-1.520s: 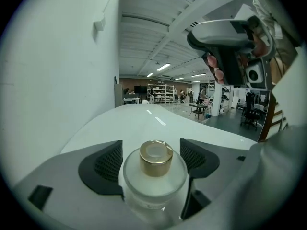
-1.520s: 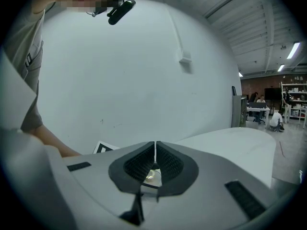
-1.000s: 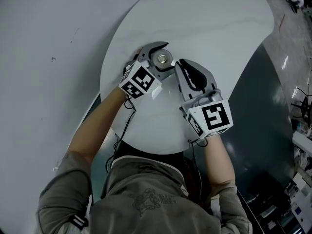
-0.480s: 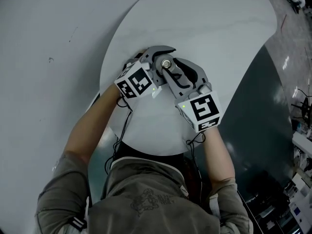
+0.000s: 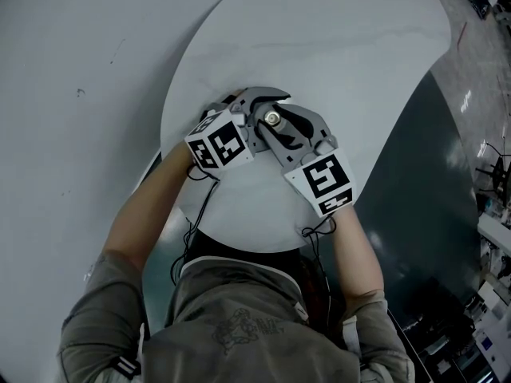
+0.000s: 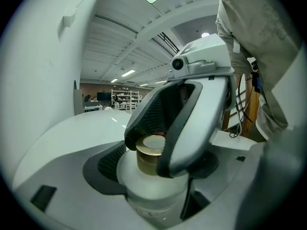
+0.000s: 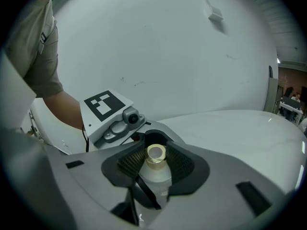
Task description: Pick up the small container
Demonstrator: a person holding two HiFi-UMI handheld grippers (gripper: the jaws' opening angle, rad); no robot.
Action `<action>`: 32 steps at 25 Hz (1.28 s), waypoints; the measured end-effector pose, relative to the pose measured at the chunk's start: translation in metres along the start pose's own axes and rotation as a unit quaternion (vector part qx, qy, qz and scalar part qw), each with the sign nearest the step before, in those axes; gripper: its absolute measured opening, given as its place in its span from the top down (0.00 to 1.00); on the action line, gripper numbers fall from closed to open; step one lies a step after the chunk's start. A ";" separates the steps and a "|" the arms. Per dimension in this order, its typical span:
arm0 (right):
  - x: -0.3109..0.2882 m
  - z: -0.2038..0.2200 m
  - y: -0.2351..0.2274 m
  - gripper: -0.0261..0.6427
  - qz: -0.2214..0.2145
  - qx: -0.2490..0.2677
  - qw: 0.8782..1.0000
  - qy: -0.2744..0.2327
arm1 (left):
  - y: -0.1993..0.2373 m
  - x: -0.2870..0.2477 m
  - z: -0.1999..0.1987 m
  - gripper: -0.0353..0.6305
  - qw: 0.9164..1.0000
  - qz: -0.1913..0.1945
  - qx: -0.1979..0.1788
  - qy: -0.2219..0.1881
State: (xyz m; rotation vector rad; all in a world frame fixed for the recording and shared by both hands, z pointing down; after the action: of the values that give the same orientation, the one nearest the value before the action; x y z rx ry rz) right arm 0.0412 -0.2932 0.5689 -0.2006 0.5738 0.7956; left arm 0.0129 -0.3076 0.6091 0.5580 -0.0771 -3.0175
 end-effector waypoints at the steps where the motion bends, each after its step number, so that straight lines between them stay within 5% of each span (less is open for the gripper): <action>1: 0.001 0.001 0.001 0.74 -0.005 -0.002 1.000 0.001 | -0.002 -0.001 0.000 0.43 1.000 0.002 -0.001 0.001; 16: 0.022 -0.004 0.024 0.75 0.007 -0.002 1.000 -0.006 | -0.030 0.011 -0.011 0.43 1.000 -0.005 0.000 0.027; 32: 0.142 -0.100 0.047 0.75 0.012 0.028 0.999 -0.040 | -0.087 0.048 -0.150 0.43 0.997 -0.028 -0.049 0.052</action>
State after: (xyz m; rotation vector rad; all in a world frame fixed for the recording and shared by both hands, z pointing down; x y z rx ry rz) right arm 0.0449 -0.2112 0.4089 -0.1109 0.5226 0.8065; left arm 0.0162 -0.2300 0.4468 0.7175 0.0932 -3.0181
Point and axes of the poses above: the fingertips, and each gripper's own axes: x backward along the fingers, y to its left, z out of its underside, the point moved 6 cm from there along x, backward along the fingers, and after that the axes turned 13 degrees about z, right-handed, at the moved point
